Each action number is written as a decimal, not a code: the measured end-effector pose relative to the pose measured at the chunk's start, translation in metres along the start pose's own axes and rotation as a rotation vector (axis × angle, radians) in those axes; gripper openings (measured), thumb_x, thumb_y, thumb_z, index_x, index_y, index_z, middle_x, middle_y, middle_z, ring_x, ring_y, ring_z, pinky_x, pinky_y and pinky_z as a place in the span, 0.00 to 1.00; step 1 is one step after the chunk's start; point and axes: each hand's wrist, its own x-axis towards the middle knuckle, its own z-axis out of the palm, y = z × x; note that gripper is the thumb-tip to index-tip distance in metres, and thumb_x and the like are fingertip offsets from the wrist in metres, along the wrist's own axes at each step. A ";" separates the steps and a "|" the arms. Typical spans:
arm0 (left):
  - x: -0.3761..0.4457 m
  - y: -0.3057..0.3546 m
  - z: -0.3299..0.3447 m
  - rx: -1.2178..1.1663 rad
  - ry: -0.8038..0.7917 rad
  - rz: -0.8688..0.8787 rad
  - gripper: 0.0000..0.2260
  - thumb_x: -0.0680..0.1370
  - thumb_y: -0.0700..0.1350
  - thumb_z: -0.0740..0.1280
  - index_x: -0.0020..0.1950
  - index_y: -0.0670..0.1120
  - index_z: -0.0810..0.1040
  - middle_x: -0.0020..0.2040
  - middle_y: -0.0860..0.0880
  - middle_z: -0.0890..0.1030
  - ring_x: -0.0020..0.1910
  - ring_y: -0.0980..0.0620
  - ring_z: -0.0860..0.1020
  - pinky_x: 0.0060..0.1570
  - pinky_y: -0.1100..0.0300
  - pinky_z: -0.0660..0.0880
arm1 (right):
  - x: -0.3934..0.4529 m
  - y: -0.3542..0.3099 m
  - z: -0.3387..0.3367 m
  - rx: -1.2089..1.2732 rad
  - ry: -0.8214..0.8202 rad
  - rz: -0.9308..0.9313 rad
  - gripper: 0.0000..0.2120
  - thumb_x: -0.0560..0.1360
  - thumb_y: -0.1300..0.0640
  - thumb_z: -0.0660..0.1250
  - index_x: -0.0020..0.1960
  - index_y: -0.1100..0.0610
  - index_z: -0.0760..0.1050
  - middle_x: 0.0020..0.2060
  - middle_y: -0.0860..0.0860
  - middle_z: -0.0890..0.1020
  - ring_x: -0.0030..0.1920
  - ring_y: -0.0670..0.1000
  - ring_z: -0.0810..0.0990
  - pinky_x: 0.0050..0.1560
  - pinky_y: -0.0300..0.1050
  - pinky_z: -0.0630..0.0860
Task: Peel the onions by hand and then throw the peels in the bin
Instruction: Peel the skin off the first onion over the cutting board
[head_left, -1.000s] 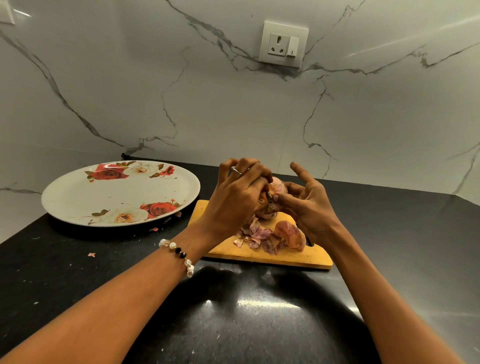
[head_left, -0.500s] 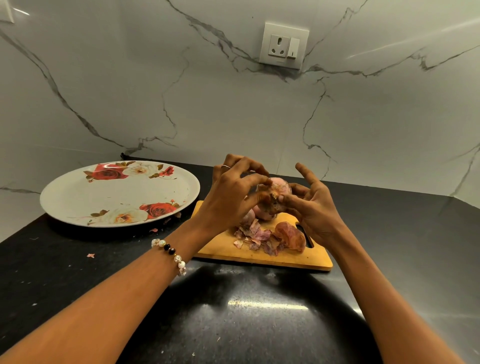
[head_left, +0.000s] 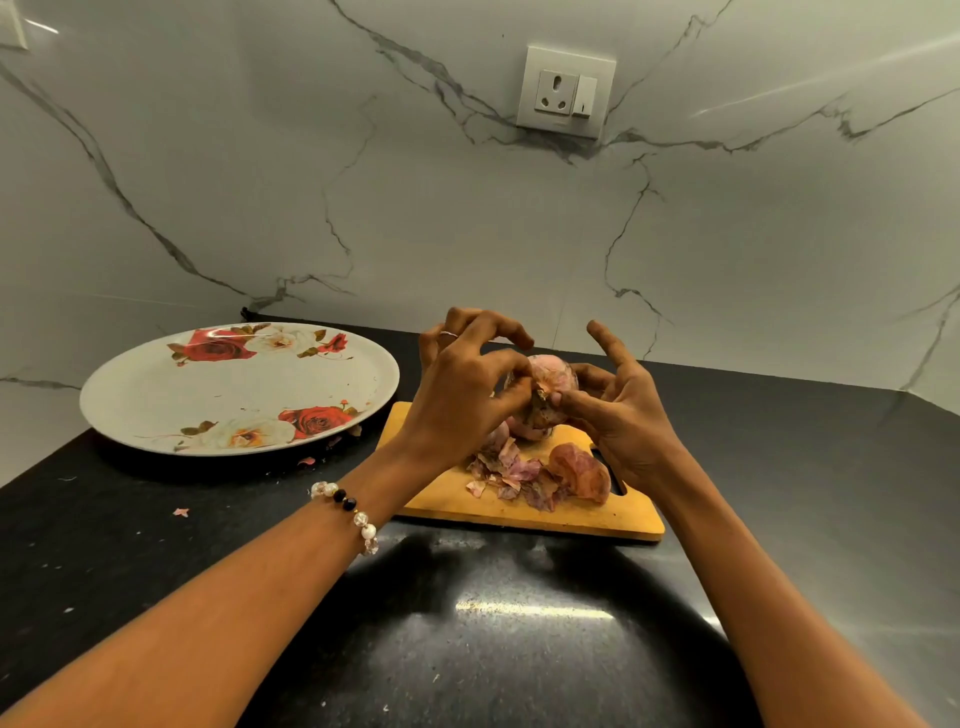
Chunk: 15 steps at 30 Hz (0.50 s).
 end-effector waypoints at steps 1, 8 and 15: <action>0.000 0.000 0.000 -0.040 0.012 -0.065 0.05 0.71 0.45 0.73 0.43 0.45 0.83 0.54 0.48 0.80 0.58 0.53 0.67 0.52 0.53 0.62 | 0.000 0.000 0.000 -0.003 0.002 -0.001 0.50 0.63 0.62 0.73 0.79 0.53 0.51 0.51 0.63 0.80 0.52 0.60 0.83 0.57 0.59 0.79; 0.008 -0.007 -0.012 -0.215 0.044 -0.395 0.08 0.74 0.44 0.72 0.50 0.41 0.82 0.55 0.47 0.78 0.58 0.47 0.70 0.53 0.52 0.73 | 0.000 -0.001 -0.002 0.020 0.012 0.009 0.50 0.64 0.63 0.76 0.79 0.54 0.51 0.54 0.65 0.79 0.55 0.62 0.81 0.57 0.59 0.79; 0.010 -0.011 -0.010 -0.156 0.151 -0.513 0.08 0.76 0.45 0.70 0.50 0.41 0.81 0.55 0.44 0.77 0.57 0.46 0.71 0.53 0.44 0.74 | 0.000 -0.001 -0.002 0.036 -0.006 -0.003 0.46 0.68 0.69 0.70 0.79 0.53 0.52 0.49 0.60 0.80 0.50 0.57 0.83 0.54 0.54 0.81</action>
